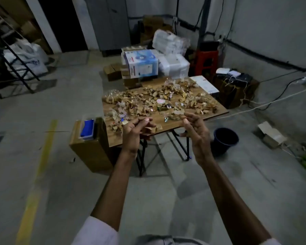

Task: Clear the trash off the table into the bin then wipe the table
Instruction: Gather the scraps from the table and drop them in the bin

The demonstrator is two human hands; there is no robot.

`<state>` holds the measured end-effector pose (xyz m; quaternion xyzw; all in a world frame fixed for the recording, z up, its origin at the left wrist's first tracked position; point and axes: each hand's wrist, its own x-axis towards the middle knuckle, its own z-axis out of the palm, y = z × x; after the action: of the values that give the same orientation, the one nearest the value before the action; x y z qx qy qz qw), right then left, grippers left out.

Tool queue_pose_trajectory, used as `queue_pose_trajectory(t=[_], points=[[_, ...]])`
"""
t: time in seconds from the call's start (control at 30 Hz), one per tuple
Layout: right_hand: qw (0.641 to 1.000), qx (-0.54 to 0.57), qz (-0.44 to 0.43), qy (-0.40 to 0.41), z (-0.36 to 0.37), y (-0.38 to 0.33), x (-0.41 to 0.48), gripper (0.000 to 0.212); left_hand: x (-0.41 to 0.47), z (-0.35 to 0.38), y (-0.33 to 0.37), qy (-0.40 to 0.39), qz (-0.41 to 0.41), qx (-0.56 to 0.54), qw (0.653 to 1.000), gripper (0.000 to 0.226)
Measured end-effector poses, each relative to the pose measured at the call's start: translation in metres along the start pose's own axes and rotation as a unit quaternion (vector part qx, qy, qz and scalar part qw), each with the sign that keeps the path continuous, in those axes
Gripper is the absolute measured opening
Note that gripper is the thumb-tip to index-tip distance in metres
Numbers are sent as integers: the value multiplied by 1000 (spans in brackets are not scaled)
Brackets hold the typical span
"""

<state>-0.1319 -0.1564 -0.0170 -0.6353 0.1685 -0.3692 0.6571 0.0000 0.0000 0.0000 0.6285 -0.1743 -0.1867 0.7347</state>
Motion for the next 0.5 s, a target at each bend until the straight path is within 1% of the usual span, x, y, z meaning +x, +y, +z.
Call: queue_pose_trajectory(t=[0.07,0.17,0.23,0.3,0.5], points=[[998,48,43,10,-2,7,-2,38,2,3,-14,11,-54,-31,998,22],[986,106,118,56,-14,24,-5,36,3,13,-47,18,-113,-39,993,23],[975,130,155,92,-25,34,-1,45,8,23,-63,11,-122,-22,992,21],[968,137,180,107,-37,46,3,50,16,36,-83,-9,-127,-5,992,19],[963,114,213,117,-84,80,39,45,55,93,-123,-41,-151,20,987,31]])
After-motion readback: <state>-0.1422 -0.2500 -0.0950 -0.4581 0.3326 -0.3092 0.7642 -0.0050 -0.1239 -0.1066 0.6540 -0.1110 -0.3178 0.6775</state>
